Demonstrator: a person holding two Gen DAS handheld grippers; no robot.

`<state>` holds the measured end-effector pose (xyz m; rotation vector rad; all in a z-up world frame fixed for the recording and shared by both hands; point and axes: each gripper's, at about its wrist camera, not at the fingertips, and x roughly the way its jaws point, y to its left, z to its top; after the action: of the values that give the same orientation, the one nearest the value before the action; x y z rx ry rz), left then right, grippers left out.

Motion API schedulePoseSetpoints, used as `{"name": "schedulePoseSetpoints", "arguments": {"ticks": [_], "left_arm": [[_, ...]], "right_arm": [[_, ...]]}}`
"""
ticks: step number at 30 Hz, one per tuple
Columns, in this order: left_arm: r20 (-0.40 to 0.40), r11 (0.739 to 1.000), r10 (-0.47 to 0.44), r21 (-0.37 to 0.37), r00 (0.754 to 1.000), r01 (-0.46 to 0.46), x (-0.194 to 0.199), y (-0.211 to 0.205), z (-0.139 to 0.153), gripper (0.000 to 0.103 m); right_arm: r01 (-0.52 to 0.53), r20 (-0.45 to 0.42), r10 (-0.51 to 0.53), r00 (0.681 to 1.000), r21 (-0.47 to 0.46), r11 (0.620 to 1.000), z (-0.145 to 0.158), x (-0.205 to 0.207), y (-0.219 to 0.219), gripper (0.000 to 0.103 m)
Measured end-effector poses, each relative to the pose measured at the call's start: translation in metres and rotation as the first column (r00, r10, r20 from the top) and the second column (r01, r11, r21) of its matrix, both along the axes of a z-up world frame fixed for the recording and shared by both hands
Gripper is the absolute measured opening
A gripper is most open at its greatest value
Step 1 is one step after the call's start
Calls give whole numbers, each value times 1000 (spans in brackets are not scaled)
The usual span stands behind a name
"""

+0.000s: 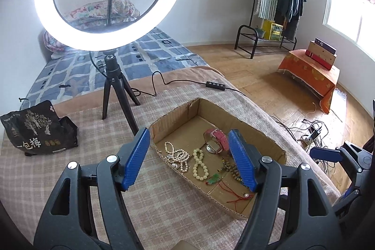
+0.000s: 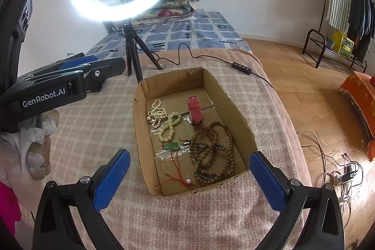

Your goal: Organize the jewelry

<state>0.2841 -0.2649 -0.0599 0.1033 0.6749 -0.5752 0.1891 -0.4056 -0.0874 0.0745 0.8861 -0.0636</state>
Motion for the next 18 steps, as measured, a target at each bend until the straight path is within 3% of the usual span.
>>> {"name": "schedulePoseSetpoints", "arguments": {"ticks": [18], "left_arm": [[97, 998, 60, -13, 994, -59, -92, 80, 60, 72]], "right_arm": [[-24, 94, 33, 995, -93, 995, 66, -59, 47, 103]]}}
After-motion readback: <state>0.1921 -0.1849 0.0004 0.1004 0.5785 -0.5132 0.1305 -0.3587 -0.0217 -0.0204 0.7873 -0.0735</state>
